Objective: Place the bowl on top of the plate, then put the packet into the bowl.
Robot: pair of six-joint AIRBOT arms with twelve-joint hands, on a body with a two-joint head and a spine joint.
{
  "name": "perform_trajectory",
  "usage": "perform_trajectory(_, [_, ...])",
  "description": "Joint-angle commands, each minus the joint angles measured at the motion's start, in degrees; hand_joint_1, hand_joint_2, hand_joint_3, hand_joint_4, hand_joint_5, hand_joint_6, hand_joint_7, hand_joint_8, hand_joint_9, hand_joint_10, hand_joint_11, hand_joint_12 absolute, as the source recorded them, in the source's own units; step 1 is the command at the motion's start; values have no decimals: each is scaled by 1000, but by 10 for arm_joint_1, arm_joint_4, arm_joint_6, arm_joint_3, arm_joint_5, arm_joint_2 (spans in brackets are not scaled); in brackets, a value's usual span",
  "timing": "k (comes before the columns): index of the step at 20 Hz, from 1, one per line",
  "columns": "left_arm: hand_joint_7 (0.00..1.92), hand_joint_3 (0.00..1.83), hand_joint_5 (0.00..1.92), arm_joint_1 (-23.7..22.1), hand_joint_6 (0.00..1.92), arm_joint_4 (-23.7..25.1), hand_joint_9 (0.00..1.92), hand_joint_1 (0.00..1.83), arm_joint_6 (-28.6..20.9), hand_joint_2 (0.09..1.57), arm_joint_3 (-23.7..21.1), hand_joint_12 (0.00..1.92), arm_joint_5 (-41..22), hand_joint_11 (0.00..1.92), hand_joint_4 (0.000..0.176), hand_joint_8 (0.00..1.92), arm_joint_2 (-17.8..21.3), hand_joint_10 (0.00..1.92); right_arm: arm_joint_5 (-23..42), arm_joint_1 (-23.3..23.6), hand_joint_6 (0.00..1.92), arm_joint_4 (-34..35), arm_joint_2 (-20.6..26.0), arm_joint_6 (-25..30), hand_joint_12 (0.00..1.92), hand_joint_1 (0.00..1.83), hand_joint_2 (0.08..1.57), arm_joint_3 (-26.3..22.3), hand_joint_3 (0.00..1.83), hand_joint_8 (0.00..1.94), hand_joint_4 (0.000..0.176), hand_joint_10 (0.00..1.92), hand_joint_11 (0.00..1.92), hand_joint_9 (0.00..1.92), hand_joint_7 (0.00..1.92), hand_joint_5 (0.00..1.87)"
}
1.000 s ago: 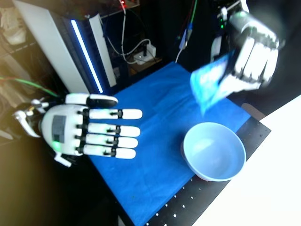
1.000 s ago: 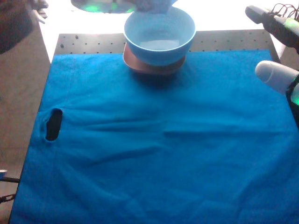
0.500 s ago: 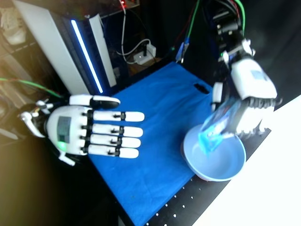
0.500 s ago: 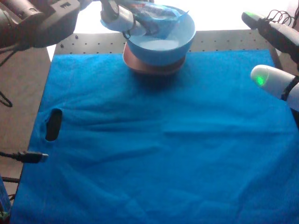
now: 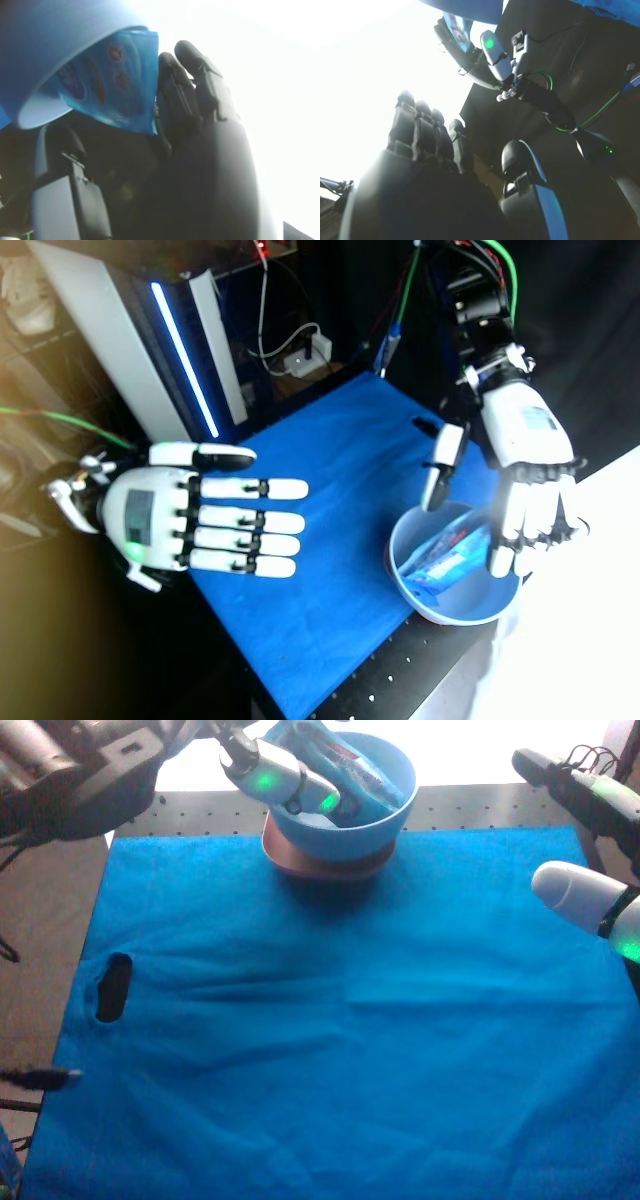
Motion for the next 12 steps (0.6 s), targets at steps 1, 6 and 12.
perform_trajectory(1, [363,0,400,0,0,-9,354,756,-1,959,-7,814,-84,15,101,0,12,0,71,1,0,4,2,3,0,195,1421,-1,7,0,62,0,0,0,0,29])
perform_trajectory(6, [3,0,77,54,2,-51,50,729,1,885,-85,263,-184,0,176,0,95,5,72,-7,0,8,13,3,0,197,1426,-12,4,0,54,0,0,0,0,6])
perform_trajectory(12, [0,0,0,178,0,-132,0,695,4,842,-195,0,-345,0,176,0,208,0,129,-53,0,47,37,3,0,248,1416,-40,0,0,76,0,0,0,0,0])
